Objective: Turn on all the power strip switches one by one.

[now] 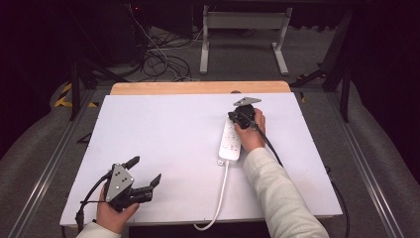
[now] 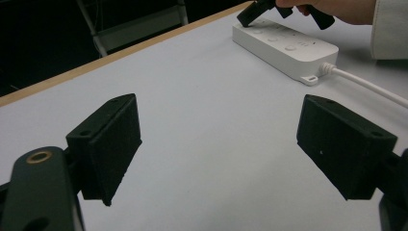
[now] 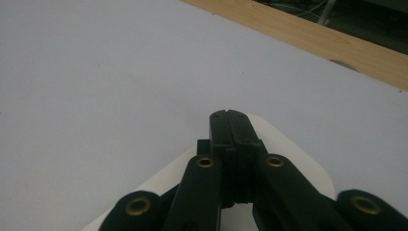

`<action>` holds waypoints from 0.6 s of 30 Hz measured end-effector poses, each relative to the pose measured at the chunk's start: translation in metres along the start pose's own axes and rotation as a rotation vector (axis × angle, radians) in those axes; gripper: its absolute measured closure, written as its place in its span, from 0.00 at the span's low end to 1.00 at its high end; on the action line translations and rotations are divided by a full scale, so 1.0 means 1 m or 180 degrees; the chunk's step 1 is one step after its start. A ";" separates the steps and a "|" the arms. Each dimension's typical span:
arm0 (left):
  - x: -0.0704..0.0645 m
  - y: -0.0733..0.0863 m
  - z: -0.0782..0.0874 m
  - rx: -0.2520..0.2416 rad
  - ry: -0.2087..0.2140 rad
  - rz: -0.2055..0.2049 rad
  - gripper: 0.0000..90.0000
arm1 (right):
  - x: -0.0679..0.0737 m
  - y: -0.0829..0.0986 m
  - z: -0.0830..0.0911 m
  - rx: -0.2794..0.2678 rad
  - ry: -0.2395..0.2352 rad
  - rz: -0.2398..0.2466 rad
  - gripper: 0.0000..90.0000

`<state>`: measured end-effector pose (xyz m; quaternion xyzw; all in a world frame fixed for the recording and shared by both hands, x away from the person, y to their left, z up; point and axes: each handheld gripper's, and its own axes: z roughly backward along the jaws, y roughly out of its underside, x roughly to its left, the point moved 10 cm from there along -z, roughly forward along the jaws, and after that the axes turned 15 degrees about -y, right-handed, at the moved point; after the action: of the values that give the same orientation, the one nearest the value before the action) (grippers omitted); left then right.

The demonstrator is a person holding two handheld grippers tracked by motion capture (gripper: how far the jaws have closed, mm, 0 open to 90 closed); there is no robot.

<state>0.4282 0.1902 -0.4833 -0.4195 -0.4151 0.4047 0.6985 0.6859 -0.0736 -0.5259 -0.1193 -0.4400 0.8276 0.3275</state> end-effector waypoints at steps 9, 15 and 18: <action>-0.001 0.000 0.000 0.0005 0.0010 -0.0001 0.18 | -0.001 0.002 0.001 -0.0042 -0.0056 -0.0194 1.00; -0.001 0.000 0.000 0.0005 0.0011 0.0002 0.18 | -0.002 0.002 0.001 -0.0066 -0.0077 -0.0250 1.00; 0.000 0.000 0.000 0.0006 0.0006 -0.0010 0.18 | -0.002 0.002 0.000 -0.0076 -0.0032 -0.0257 1.00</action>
<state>0.4282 0.1899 -0.4840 -0.4186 -0.4147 0.4036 0.7000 0.6859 -0.0758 -0.5276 -0.1011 -0.4559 0.8090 0.3570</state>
